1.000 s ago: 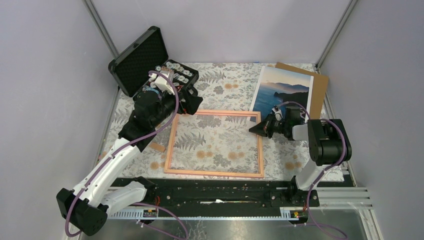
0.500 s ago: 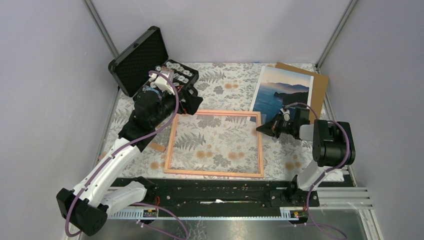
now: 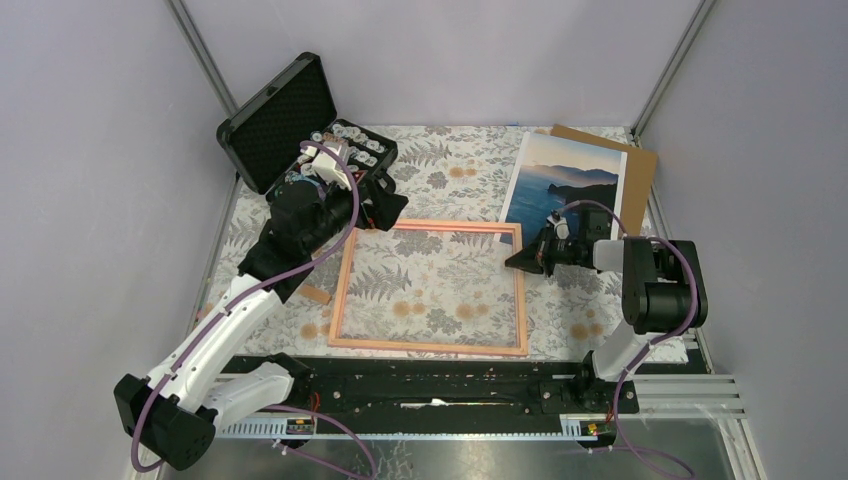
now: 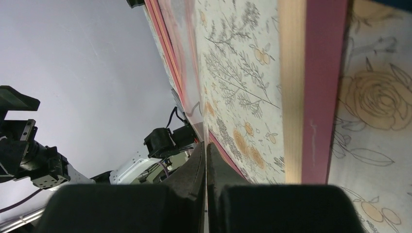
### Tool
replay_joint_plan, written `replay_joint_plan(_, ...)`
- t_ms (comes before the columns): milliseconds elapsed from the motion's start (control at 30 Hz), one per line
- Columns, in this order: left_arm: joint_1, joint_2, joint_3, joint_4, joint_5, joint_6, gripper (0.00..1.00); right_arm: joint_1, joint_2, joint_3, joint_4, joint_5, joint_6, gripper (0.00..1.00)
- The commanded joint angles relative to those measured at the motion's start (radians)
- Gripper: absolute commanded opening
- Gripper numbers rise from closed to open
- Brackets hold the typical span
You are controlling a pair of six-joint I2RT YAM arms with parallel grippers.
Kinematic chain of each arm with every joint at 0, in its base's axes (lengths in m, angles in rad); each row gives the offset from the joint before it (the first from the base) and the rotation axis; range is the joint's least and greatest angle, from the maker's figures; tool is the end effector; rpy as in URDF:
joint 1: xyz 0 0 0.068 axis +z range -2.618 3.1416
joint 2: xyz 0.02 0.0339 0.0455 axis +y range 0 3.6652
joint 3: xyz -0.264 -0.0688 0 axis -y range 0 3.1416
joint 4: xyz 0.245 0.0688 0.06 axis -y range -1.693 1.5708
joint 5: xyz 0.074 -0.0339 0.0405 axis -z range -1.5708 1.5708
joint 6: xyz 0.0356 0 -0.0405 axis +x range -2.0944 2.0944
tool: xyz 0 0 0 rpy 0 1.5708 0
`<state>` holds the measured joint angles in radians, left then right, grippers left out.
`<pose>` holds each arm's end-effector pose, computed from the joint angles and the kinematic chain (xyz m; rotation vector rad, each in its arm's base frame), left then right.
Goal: Put the photo into the frame
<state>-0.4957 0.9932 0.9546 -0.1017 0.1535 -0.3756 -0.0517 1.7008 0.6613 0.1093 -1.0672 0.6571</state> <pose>0.2007 -0.1147 0.3699 0.2240 1.7577 -0.7714 0.2858 0.0164 0.1213 0.3910 2.4091 1.5874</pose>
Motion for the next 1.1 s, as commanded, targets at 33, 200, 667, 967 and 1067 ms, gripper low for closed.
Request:
replay_joint_plan(33, 0.003, -0.004, 0.006, 0.062, 0.019, -0.009, 0.99, 0.038, 0.003, 0.087, -0.04, -0.016, -0.084, 0.0)
replay_joint_plan(200, 0.003, -0.004, 0.006, 0.062, 0.019, -0.011, 0.99, 0.046, -0.046, 0.064, 0.054, -0.026, -0.078, 0.0)
replay_joint_plan(667, 0.003, -0.008, 0.006, 0.062, 0.015, -0.007, 0.99, 0.082, -0.184, -0.011, 0.169, -0.084, -0.004, 0.0)
replay_joint_plan(967, 0.003, -0.005, 0.004, 0.062, 0.016, -0.006, 0.99, 0.14, -0.248, 0.008, 0.207, -0.089, 0.004, 0.0)
replay_joint_plan(1067, 0.003, -0.003, 0.005, 0.063, 0.017, -0.006, 0.99, 0.14, -0.255, 0.019, 0.159, -0.06, -0.002, 0.01)
